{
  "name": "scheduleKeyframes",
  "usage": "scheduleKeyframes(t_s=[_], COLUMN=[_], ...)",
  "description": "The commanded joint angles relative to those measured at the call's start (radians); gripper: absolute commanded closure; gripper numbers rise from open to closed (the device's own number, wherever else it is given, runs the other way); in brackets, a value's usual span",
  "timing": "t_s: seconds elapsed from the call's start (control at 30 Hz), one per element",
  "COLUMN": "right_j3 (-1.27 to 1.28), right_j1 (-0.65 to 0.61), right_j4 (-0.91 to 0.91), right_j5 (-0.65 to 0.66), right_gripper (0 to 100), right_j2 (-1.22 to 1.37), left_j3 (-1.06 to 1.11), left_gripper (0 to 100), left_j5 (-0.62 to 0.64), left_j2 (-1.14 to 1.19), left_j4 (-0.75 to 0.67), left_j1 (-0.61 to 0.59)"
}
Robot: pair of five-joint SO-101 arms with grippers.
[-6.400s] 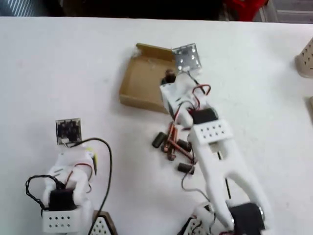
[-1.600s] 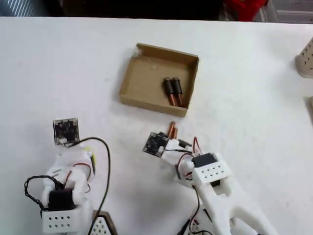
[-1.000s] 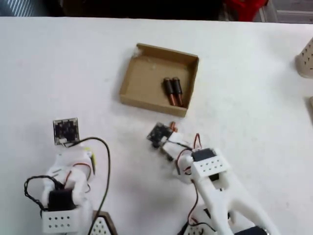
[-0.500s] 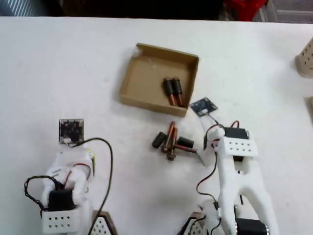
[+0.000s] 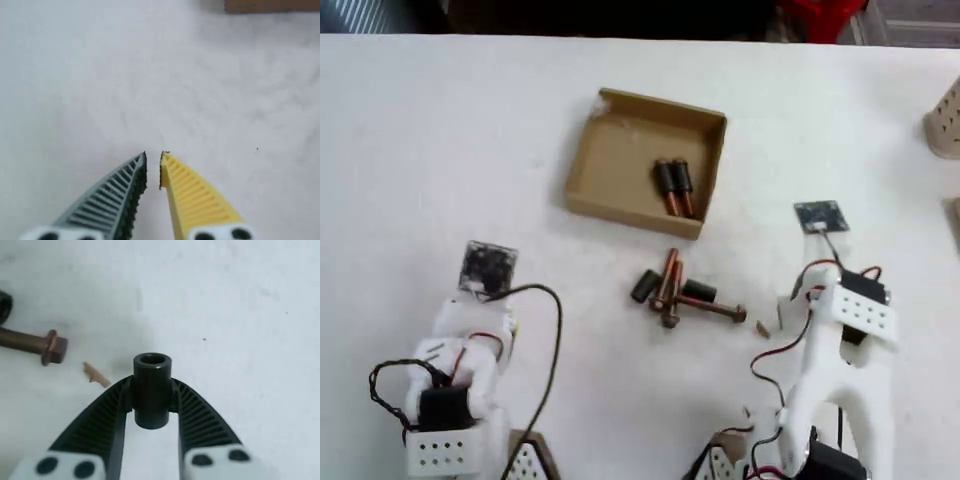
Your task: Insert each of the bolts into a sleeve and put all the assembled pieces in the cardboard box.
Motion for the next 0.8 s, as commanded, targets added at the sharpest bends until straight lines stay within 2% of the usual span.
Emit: scheduleKeyframes(t_s=[0.0, 0.1, 0.3, 0.53, 0.67, 0.77], right_j3=[-0.009, -0.012, -0.012, -0.012, -0.012, -0.012], right_j1=[0.074, 0.114, 0.295, 0.506, 0.596, 0.651], right_j4=[-0.021, -0.031, -0.163, -0.335, -0.418, -0.469], right_j5=[-0.011, -0.003, -0.003, -0.002, -0.002, -0.002], right_gripper=[98.1, 98.1, 98.1, 98.1, 98.1, 98.1], right_j2=[-0.008, -0.008, -0.008, -0.008, -0.008, -0.004], left_j3=[-0.009, -0.032, -0.153, -0.477, -0.64, -0.704], left_gripper=[92, 92, 92, 92, 92, 92], left_j5=[-0.127, -0.133, -0.166, -0.161, -0.163, -0.161], left_j2=[-0.008, -0.008, 0.031, 0.469, 0.717, 0.814], left_j4=[-0.028, -0.049, -0.011, -0.009, -0.005, -0.005], left_j1=[-0.012, -0.012, -0.008, -0.002, 0.081, 0.211])
